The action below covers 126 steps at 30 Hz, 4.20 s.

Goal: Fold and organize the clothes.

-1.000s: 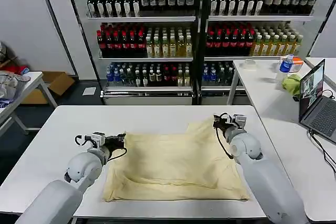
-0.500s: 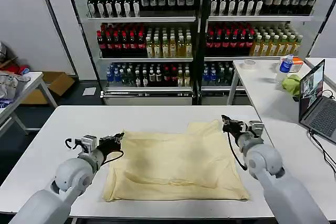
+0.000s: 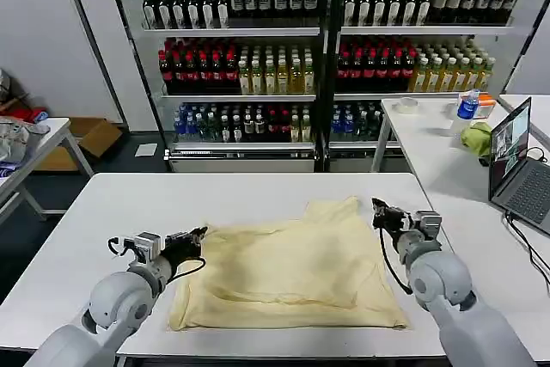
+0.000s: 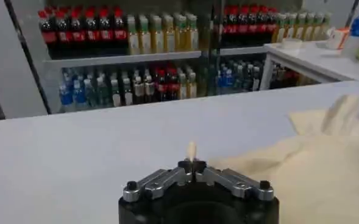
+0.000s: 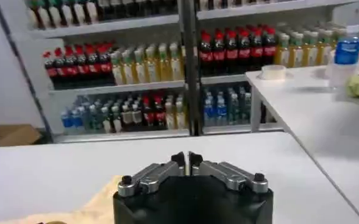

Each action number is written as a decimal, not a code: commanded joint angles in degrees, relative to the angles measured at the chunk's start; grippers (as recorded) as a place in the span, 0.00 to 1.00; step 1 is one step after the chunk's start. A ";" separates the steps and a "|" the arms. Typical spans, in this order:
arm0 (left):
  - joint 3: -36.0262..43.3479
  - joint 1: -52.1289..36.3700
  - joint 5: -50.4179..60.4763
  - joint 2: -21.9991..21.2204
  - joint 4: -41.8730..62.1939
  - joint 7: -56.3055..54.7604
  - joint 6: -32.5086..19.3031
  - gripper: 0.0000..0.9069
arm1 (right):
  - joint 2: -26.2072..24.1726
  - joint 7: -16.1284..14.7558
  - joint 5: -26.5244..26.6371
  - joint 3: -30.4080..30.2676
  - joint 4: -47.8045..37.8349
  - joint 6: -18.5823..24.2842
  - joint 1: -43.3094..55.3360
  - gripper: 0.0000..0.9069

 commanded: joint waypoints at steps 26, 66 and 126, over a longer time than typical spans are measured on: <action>1.71 -2.31 0.10 -0.82 1.61 0.56 -0.05 0.01 | 17.40 16.81 13.67 -4.53 -29.54 -1.79 20.35 1.00; 0.82 -1.74 -0.51 -0.41 1.21 0.92 -0.16 0.01 | 10.87 9.24 7.50 -3.25 -13.90 3.41 11.53 0.00; -11.63 22.78 3.78 0.15 -11.51 2.49 0.00 0.01 | 2.98 -3.52 -5.21 11.17 16.60 8.61 -32.08 0.00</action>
